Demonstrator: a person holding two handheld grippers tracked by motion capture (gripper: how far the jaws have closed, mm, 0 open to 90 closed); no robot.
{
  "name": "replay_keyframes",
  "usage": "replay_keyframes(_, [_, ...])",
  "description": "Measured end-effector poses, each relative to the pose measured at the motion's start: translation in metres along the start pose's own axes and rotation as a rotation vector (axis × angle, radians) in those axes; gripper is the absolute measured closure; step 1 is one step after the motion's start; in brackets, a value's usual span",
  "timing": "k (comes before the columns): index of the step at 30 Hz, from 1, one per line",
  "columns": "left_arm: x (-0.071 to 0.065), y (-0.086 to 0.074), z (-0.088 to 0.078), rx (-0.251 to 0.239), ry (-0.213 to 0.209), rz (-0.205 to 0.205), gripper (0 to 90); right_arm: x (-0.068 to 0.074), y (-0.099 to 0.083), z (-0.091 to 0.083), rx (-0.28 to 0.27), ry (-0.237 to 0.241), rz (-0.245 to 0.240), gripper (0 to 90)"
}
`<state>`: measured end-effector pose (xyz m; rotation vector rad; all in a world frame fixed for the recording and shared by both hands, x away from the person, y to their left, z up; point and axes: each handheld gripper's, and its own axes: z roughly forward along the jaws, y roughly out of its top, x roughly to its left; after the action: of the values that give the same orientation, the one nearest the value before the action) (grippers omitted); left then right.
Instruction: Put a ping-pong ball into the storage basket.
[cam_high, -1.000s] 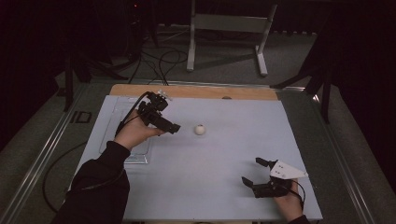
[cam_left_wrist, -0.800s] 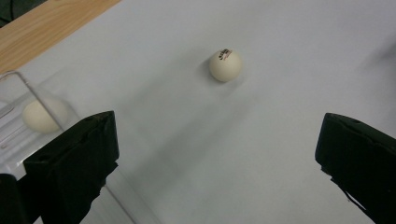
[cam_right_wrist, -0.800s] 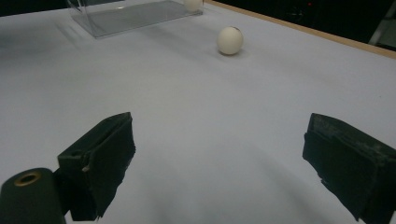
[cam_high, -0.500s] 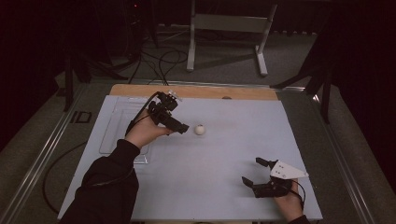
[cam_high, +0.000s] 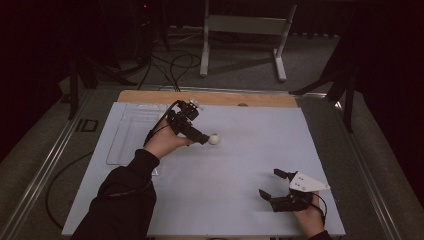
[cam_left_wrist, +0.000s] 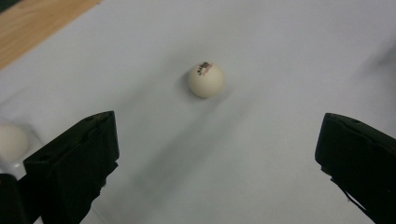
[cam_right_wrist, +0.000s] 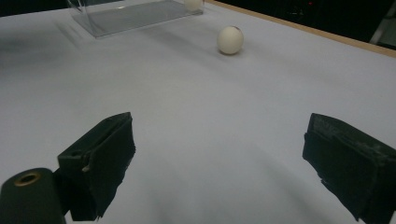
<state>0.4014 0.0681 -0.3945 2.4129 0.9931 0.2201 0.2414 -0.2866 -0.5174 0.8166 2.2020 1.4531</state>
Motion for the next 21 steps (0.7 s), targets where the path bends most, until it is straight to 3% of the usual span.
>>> replay_keyframes(21, [-0.009,0.007,0.039,0.047,-0.023,-0.03,0.7,0.0,0.0,0.0,-0.001,0.002,0.005,9.1])
